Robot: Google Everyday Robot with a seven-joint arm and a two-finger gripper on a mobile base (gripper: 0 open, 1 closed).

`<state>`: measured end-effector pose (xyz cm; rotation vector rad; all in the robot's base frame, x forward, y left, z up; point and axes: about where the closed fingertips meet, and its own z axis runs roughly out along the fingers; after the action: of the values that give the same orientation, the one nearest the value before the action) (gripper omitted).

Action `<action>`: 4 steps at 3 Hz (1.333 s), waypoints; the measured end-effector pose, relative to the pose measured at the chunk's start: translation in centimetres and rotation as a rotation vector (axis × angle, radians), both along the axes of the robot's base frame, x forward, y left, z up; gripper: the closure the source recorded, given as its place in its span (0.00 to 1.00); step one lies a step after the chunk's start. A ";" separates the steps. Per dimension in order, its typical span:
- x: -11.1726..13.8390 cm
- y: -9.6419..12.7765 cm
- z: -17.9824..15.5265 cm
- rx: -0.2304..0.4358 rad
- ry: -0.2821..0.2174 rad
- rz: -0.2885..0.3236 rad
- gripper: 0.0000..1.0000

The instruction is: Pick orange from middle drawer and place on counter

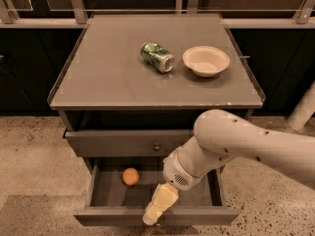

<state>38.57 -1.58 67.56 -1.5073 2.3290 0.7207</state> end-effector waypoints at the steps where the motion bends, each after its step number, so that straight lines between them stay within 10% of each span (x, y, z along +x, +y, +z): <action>1: 1.3 0.3 -0.1 0.012 -0.041 -0.031 0.00; 4: 2.9 2.6 -6.0 0.178 -0.059 -0.064 0.00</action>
Offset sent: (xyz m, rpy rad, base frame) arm 0.0105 0.0031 -0.0052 0.0249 -0.0197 -0.0430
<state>41.47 1.04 61.57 -1.3527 2.1955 0.8315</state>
